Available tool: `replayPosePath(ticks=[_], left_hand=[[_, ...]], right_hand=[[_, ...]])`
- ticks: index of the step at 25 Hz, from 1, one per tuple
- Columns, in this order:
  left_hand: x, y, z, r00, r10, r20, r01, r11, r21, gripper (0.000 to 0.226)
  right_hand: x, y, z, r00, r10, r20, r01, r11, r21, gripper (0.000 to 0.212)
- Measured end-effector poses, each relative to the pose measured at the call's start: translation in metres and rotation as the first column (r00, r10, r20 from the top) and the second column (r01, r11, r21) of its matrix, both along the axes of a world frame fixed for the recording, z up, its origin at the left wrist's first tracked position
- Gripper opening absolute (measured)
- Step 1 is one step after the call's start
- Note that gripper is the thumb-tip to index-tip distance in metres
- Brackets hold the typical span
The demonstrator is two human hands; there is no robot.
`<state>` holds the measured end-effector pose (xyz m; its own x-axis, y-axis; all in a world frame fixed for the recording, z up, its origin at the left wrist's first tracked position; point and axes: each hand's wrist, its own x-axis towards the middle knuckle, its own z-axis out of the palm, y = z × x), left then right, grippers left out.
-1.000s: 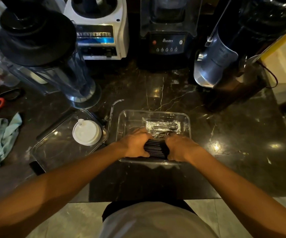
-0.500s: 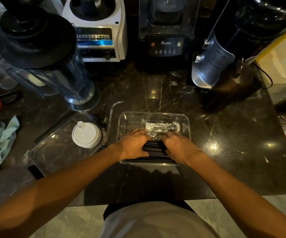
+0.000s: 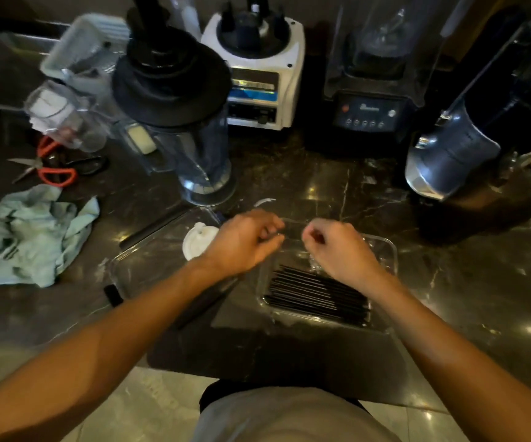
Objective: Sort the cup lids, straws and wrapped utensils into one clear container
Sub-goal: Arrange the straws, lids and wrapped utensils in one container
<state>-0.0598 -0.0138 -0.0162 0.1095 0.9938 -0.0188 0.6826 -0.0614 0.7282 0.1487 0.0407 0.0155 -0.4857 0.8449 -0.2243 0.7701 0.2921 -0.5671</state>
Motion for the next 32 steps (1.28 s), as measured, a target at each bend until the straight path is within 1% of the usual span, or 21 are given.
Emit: replayPosePath(ticks=[1,2,3,5,6,8,10,11,12,13,14,16,18,19,21,23,25,26,28,30,32], left_hand=[[-0.019,-0.006,0.0,0.984,0.158,0.079,-0.159,0.987,0.01,0.022],[-0.039,-0.015,-0.002,0.944,0.308,0.123,-0.309,0.951,-0.009,0.021],[-0.056,-0.024,-0.004,0.889,0.435,0.143,-0.432,0.9,-0.054,0.023],[-0.084,-0.043,-0.017,0.782,0.592,0.194,-0.56,0.805,-0.196,0.032],[-0.094,-0.052,-0.024,0.729,0.649,0.218,-0.598,0.758,-0.259,0.038],[-0.108,-0.068,-0.042,0.61,0.754,0.243,-0.669,0.655,-0.352,0.045],[-0.112,-0.079,-0.057,0.503,0.813,0.294,-0.659,0.581,-0.478,0.035],[-0.112,-0.082,-0.062,0.48,0.822,0.306,-0.631,0.566,-0.531,0.028],[-0.113,-0.084,-0.066,0.474,0.824,0.31,-0.613,0.562,-0.555,0.025],[-0.113,-0.084,-0.069,0.486,0.824,0.291,-0.604,0.557,-0.57,0.029],[-0.114,-0.084,-0.074,0.504,0.821,0.27,-0.589,0.555,-0.588,0.033],[-0.111,-0.081,-0.074,0.547,0.798,0.252,-0.549,0.569,-0.612,0.033],[-0.11,-0.077,-0.077,0.571,0.784,0.244,-0.536,0.581,-0.612,0.033],[-0.109,-0.075,-0.074,0.563,0.787,0.253,-0.529,0.578,-0.622,0.031],[-0.108,-0.071,-0.069,0.515,0.806,0.291,-0.498,0.558,-0.664,0.03],[-0.112,-0.069,-0.064,0.441,0.84,0.317,-0.475,0.518,-0.711,0.032],[-0.119,-0.069,-0.061,0.345,0.873,0.345,-0.434,0.475,-0.766,0.037],[-0.12,-0.071,-0.059,0.327,0.878,0.35,-0.413,0.465,-0.783,0.04],[-0.118,-0.074,-0.055,0.399,0.866,0.303,-0.425,0.467,-0.775,0.039],[-0.112,-0.074,-0.052,0.475,0.846,0.242,-0.465,0.475,-0.747,0.036],[-0.107,-0.072,-0.049,0.473,0.85,0.232,-0.506,0.478,-0.718,0.031]], right_hand=[[-0.021,0.0,-0.005,0.99,-0.056,-0.132,0.048,0.997,-0.061,0.011],[-0.043,-0.001,-0.011,0.968,-0.111,-0.227,0.084,0.988,-0.128,0.008],[-0.067,-0.004,-0.017,0.944,-0.165,-0.287,0.11,0.974,-0.196,0.006],[-0.106,-0.01,-0.027,0.911,-0.243,-0.334,0.145,0.945,-0.292,0.015],[-0.12,-0.012,-0.031,0.905,-0.266,-0.332,0.158,0.935,-0.318,0.021],[-0.141,-0.017,-0.037,0.922,-0.282,-0.267,0.177,0.917,-0.357,0.028],[-0.15,-0.02,-0.049,0.95,-0.265,-0.164,0.187,0.907,-0.378,0.019],[-0.153,-0.022,-0.054,0.964,-0.241,-0.113,0.184,0.91,-0.371,0.008],[-0.156,-0.023,-0.059,0.974,-0.215,-0.07,0.177,0.919,-0.353,0.007],[-0.159,-0.024,-0.062,0.977,-0.21,-0.039,0.185,0.923,-0.338,0.01],[-0.161,-0.024,-0.065,0.976,-0.215,-0.02,0.198,0.925,-0.324,0.008],[-0.163,-0.023,-0.069,0.973,-0.23,0.012,0.224,0.929,-0.294,0.016],[-0.166,-0.027,-0.074,0.977,-0.205,0.05,0.21,0.924,-0.321,0.022],[-0.166,-0.028,-0.079,0.977,-0.207,0.059,0.215,0.914,-0.345,0.025],[-0.168,-0.031,-0.082,0.96,-0.278,0.027,0.263,0.868,-0.421,0.026],[-0.17,-0.031,-0.079,0.936,-0.35,-0.026,0.286,0.804,-0.522,0.027],[-0.168,-0.029,-0.074,0.946,-0.321,-0.051,0.227,0.767,-0.601,0.027],[-0.167,-0.03,-0.072,0.961,-0.273,-0.043,0.188,0.762,-0.62,0.027],[-0.164,-0.031,-0.073,0.973,-0.232,-0.01,0.178,0.774,-0.608,0.026],[-0.164,-0.034,-0.074,0.966,-0.259,0.015,0.22,0.79,-0.572,0.026],[-0.167,-0.038,-0.071,0.952,-0.307,-0.007,0.241,0.76,-0.603,0.029]])
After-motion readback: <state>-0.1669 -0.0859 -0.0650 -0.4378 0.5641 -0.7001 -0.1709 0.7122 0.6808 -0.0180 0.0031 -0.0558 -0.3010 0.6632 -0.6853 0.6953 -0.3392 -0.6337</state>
